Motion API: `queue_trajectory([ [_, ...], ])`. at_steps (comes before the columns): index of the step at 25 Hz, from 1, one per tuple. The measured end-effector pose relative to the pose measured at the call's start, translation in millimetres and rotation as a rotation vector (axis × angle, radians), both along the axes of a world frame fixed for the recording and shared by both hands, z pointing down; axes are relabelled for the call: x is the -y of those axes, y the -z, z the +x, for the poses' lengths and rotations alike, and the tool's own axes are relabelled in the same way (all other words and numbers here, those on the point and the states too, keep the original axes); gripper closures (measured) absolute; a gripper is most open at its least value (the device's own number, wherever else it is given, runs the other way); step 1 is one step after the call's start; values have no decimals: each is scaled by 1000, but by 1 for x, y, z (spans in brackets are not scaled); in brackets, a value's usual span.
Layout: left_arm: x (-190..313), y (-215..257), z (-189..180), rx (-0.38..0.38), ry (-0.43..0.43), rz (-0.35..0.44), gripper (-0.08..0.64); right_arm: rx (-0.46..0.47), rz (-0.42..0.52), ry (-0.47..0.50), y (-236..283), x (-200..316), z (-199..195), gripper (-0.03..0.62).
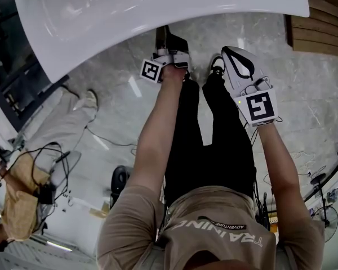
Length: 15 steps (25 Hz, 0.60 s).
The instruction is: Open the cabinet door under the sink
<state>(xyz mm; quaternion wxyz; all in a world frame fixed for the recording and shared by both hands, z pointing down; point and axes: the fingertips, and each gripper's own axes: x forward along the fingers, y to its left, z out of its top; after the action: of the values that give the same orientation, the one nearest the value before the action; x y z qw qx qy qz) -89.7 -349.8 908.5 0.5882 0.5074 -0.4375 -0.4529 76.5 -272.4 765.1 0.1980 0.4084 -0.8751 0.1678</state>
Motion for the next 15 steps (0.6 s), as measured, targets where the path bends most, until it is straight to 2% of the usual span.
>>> queue_trajectory([
  [3,9,1,6,-8,-4,15,425,2,-11,6,-1,0,-1,591],
  [7,11,-2,5,-32,37,18,461,8,-24,8,-1,-2,-2,591],
  [9,11,-3,4,-35,48,18,457,12,-31,15,-2,-3,-4,591],
  [15,13,-3,6,3,35,14,456,24,-61,23,-8,-9,-2,591],
])
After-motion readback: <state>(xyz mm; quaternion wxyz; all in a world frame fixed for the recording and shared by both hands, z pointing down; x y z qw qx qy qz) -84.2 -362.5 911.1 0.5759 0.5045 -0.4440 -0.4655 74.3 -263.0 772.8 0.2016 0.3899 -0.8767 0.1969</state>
